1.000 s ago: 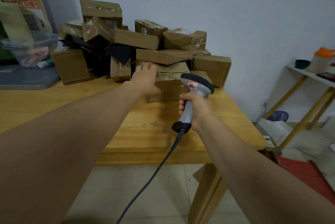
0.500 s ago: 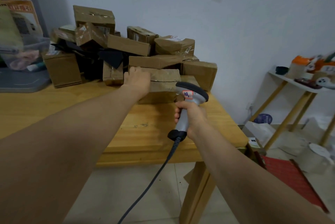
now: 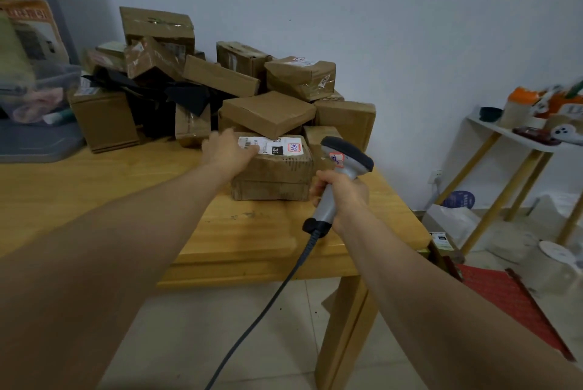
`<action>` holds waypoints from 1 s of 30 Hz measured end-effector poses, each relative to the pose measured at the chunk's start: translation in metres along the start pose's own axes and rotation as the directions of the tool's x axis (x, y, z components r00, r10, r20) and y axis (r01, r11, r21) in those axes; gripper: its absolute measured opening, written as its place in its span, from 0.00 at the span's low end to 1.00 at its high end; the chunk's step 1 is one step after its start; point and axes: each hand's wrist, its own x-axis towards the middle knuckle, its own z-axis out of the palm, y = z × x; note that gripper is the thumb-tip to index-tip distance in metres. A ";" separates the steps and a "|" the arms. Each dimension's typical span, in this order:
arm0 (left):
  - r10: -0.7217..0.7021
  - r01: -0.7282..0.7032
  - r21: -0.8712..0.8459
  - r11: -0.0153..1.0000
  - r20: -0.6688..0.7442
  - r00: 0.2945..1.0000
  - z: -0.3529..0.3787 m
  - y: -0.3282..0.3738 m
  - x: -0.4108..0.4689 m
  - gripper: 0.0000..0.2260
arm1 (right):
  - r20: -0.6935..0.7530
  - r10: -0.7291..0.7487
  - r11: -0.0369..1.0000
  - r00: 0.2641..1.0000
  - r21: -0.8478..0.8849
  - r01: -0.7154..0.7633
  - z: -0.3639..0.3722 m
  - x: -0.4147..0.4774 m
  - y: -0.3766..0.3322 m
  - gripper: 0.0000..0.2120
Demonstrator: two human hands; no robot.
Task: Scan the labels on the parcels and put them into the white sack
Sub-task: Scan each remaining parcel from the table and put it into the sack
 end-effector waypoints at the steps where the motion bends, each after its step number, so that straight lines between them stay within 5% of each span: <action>1: -0.078 0.085 -0.132 0.988 0.059 0.995 0.000 0.001 -0.002 0.27 | -0.019 -0.011 1.000 1.000 -0.014 0.010 0.000 0.001 0.000 0.12; 4: -0.172 0.219 -0.351 0.910 0.163 0.972 -0.006 0.002 -0.007 0.34 | 0.009 -0.016 1.000 1.000 -0.024 0.016 0.002 -0.001 0.001 0.24; 7: -0.172 0.296 -0.414 0.861 0.311 0.935 -0.025 -0.006 -0.013 0.43 | 0.084 -0.029 0.997 0.996 -0.067 0.035 0.010 -0.007 0.005 0.22; 11: -0.231 0.381 -0.371 0.847 0.389 0.892 -0.056 -0.037 -0.017 0.22 | 0.093 -0.024 0.985 0.995 -0.166 0.039 0.024 -0.022 0.018 0.18; 14: -0.238 0.392 -0.416 0.820 0.375 0.896 -0.076 -0.067 -0.022 0.17 | 0.156 -0.013 0.975 0.988 -0.215 0.046 0.033 -0.036 0.031 0.13; 21: -0.437 0.512 -0.550 0.660 0.274 0.857 -0.098 -0.092 -0.073 0.34 | 0.140 -0.124 0.956 0.982 -0.248 0.156 0.060 -0.058 0.029 0.16; 25: -0.496 0.618 -0.604 0.504 0.383 0.779 -0.099 -0.083 -0.108 0.13 | 0.239 -0.022 0.955 0.971 -0.284 0.092 0.071 -0.077 0.039 0.19; 30: -0.469 0.692 -0.630 0.353 0.520 0.713 -0.105 -0.083 -0.131 0.15 | 0.283 -0.053 0.956 0.958 -0.264 0.131 0.080 -0.099 0.052 0.17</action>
